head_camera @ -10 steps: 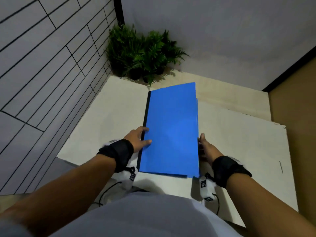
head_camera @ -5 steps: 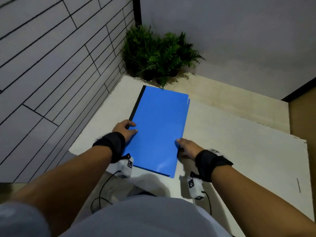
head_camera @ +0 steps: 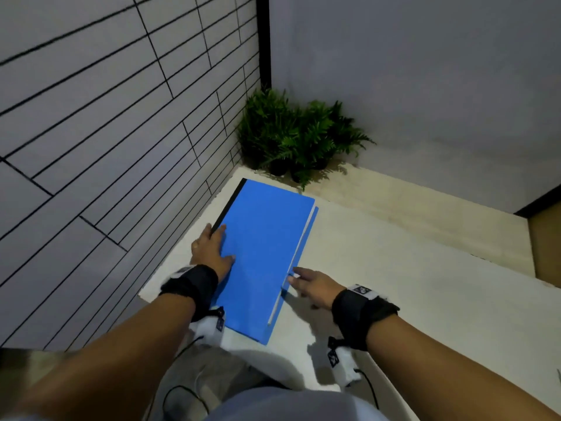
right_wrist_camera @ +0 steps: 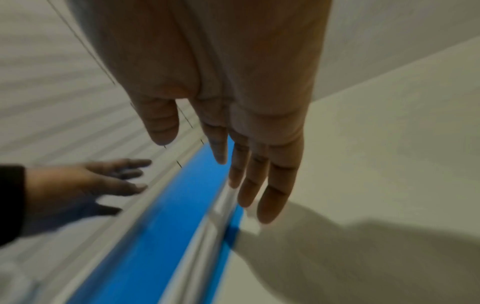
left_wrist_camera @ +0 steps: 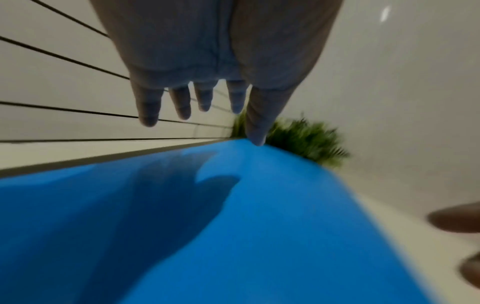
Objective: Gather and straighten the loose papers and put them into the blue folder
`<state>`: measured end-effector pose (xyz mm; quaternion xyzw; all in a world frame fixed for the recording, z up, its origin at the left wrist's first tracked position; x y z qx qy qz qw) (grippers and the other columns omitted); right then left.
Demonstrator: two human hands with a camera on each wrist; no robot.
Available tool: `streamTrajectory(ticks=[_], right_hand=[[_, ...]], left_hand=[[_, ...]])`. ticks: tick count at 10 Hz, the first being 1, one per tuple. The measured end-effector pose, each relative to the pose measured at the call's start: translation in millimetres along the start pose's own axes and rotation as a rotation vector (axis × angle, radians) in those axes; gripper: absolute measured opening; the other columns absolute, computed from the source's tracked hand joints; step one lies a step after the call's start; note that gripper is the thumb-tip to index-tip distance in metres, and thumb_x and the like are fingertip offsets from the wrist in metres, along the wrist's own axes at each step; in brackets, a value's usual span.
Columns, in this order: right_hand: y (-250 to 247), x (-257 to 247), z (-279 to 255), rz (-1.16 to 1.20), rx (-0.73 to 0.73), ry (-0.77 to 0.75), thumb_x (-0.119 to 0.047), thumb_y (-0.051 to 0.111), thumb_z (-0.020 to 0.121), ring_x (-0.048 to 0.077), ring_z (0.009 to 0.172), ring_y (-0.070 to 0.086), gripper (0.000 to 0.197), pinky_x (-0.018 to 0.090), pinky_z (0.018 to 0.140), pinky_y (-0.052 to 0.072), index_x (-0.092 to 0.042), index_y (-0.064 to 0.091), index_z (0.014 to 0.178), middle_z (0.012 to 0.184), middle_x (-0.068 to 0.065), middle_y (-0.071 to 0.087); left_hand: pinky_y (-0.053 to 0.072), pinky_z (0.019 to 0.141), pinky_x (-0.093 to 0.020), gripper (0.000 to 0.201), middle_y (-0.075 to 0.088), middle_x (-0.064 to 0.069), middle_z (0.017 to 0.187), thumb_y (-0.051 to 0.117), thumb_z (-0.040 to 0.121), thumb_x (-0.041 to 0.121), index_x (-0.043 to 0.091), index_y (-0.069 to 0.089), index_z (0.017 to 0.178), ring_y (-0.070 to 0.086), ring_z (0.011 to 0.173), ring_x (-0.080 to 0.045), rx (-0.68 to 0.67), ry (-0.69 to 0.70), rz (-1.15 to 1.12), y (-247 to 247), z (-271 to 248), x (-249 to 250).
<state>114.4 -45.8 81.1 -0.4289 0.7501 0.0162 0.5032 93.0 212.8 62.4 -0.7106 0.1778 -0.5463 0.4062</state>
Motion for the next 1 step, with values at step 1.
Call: streamTrajectory(ticks=[1], right_hand=[[-12.9,-29.2,-36.1,0.056,-0.013,-0.131,-0.036,0.052,0.097,0.019,0.11,0.059,0.042,0.027,0.082,0.048,-0.022,0.052,0.136,0.121,-0.004,0.058]], left_hand=[[0.044,0.102,-0.03,0.035,0.053,-0.011,0.134,0.066,0.088,0.011,0.03,0.059,0.117,0.054,0.124,-0.023,-0.132,0.033,-0.243,18.3,-43.5,0.4]])
Point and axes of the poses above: each hand's wrist, its own z-axis towards the middle knuckle, its own y-axis out of the palm, x = y × z, the point moved 3 cm from there along z, towards the middle knuckle
